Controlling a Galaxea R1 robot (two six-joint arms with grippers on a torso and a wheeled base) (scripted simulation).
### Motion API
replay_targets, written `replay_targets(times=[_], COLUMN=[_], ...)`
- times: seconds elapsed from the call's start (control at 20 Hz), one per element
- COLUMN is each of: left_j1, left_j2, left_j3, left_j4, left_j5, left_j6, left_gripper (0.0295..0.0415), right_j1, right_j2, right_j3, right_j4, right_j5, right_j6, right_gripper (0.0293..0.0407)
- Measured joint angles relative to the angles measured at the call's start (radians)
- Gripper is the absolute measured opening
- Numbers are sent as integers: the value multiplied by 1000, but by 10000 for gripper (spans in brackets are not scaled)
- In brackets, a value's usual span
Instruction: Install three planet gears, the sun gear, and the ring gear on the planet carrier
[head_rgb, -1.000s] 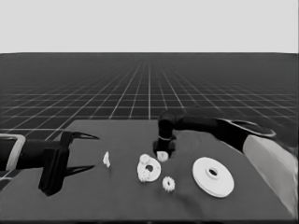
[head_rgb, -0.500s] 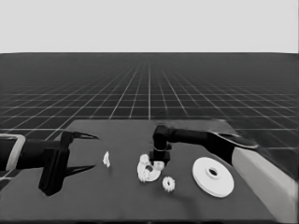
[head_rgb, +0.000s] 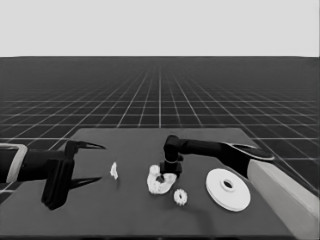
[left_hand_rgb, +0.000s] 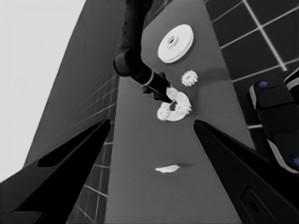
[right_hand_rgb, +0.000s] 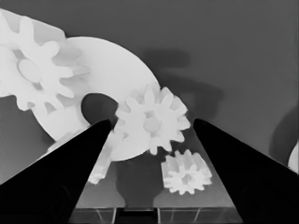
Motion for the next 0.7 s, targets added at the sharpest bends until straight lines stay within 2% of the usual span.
replay_targets(times=[0.3,0.45,0.7], left_j1=[0,0,0], left_j2=[0,0,0], left_j3=[0,0,0], left_j4=[0,0,0], left_j5=[0,0,0], left_j6=[0,0,0], left_gripper=[385,385,385], right_j1=[0,121,152], right_j2=[0,-27,-28], right_j3=[0,93,102], right_j4=[0,112,142], right_j5=[0,-49,-56], right_j6=[0,55,61], right_gripper=[385,385,385])
